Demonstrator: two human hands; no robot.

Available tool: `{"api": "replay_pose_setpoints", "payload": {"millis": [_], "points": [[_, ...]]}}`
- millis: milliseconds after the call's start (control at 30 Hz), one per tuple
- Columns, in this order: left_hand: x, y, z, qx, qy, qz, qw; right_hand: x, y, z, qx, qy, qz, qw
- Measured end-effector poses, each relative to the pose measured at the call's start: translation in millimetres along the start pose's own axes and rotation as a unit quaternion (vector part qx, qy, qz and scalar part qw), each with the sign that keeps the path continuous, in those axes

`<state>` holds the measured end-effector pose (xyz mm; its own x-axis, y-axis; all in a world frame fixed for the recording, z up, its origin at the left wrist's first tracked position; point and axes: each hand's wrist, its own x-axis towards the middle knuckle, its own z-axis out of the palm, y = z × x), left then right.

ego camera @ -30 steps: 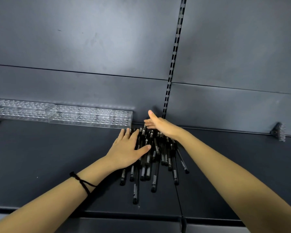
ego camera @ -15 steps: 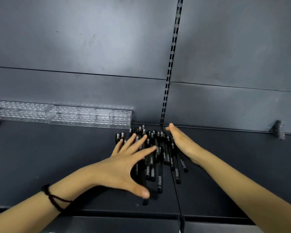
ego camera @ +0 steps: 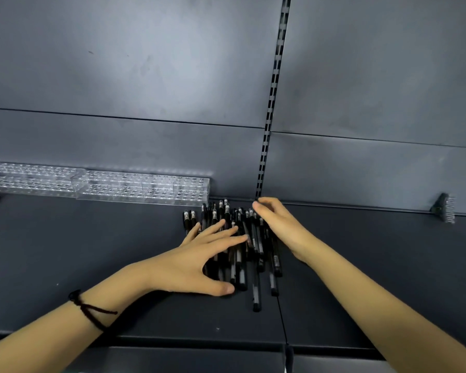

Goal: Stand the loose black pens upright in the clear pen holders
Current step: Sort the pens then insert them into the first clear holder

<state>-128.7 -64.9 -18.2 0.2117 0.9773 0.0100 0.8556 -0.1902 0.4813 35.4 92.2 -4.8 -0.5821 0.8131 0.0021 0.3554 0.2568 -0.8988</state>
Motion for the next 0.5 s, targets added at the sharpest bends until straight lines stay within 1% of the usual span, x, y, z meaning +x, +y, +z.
{"api": "replay_pose_setpoints", "payload": {"millis": [67,133,233,333,400,500], "points": [[3,-1,-1,-0.021,0.034,-0.004,0.999,0,1,-10,-0.083,0.051,-0.007,0.995],[10,-1,-2,0.002,0.075,-0.022,0.997,-2,1,-17,-0.155,0.066,0.009,0.986],[29,-1,-1,0.062,0.130,-0.074,0.987,-4,1,-20,-0.210,0.031,0.040,0.976],[52,5,-1,0.105,0.141,-0.117,0.977,-4,2,-15,-0.268,0.001,0.040,0.963],[63,7,1,0.121,0.132,-0.126,0.976,-2,2,-13,-0.265,-0.005,0.029,0.964],[68,3,8,0.133,0.115,-0.126,0.976,-1,2,-17,-0.223,-0.011,0.025,0.975]]}}
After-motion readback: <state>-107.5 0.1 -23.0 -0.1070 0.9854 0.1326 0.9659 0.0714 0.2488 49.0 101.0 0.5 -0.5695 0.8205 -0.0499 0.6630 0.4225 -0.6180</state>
